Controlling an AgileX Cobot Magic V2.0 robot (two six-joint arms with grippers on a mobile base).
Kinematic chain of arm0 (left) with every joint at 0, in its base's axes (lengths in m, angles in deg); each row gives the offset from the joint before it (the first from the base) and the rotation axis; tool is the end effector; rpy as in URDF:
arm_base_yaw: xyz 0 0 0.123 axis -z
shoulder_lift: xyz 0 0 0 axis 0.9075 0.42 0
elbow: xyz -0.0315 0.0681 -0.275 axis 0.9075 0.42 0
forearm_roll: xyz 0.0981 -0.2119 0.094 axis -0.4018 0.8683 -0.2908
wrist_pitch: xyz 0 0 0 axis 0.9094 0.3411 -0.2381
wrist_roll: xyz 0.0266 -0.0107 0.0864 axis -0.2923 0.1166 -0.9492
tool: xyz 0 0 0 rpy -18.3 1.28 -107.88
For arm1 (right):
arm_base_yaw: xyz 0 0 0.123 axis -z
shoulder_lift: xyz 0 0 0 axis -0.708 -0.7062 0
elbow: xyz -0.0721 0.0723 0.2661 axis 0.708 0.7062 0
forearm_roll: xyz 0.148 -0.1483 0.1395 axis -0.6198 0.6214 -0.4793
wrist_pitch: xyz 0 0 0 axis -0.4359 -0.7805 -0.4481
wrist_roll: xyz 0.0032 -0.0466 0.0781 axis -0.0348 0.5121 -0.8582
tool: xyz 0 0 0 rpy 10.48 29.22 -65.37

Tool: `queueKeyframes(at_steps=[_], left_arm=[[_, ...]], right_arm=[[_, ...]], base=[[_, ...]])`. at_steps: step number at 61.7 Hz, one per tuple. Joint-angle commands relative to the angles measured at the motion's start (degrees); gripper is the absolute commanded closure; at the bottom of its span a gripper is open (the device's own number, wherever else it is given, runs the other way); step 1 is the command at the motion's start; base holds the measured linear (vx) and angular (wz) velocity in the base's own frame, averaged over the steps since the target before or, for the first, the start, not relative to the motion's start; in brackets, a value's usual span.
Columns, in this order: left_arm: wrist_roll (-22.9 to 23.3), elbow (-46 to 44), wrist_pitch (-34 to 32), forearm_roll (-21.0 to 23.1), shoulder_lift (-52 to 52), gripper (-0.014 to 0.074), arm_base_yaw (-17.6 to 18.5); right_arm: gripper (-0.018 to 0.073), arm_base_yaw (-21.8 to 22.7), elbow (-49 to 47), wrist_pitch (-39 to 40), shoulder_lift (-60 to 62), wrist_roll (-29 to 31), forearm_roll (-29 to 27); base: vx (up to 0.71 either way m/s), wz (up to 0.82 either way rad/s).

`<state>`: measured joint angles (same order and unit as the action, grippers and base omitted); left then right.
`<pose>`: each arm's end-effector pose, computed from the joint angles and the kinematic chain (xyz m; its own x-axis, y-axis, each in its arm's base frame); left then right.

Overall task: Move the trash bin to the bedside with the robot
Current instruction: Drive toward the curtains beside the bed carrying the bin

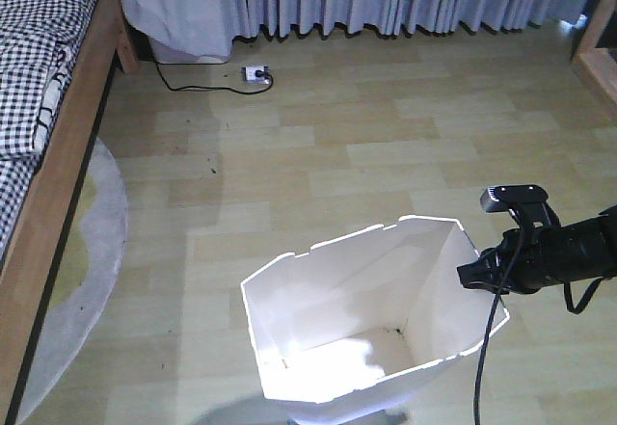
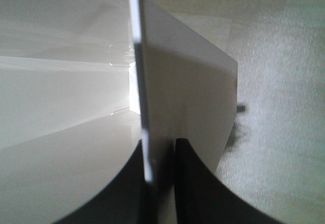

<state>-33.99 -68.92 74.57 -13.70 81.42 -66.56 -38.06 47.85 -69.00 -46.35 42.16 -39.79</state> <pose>0.0549 0.0011 0.1818 -0.1688 -0.0643 -0.9836 -0.0316 0.9977 -0.0598 0.2692 0.0071 0.0822 -0.9203 -0.1480 -0.3621 -0.2762 0.9013 0.3337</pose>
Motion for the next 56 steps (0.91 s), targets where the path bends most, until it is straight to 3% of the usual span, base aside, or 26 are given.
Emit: queueKeyframes(at_steps=[1, 56], left_arm=[[0.5, 1.7, -4.0, 0.2, -0.6, 0.0602, 0.1], [0.5, 1.7, -4.0, 0.2, -0.6, 0.0602, 0.1]], right_arm=[[0.0563, 0.2, -1.2, -9.3, 3.3, -1.0, -4.6], [0.0563, 0.2, -1.2, -9.3, 3.3, -1.0, -4.6]], base=[[0.4, 0.12], [0.39, 0.08]])
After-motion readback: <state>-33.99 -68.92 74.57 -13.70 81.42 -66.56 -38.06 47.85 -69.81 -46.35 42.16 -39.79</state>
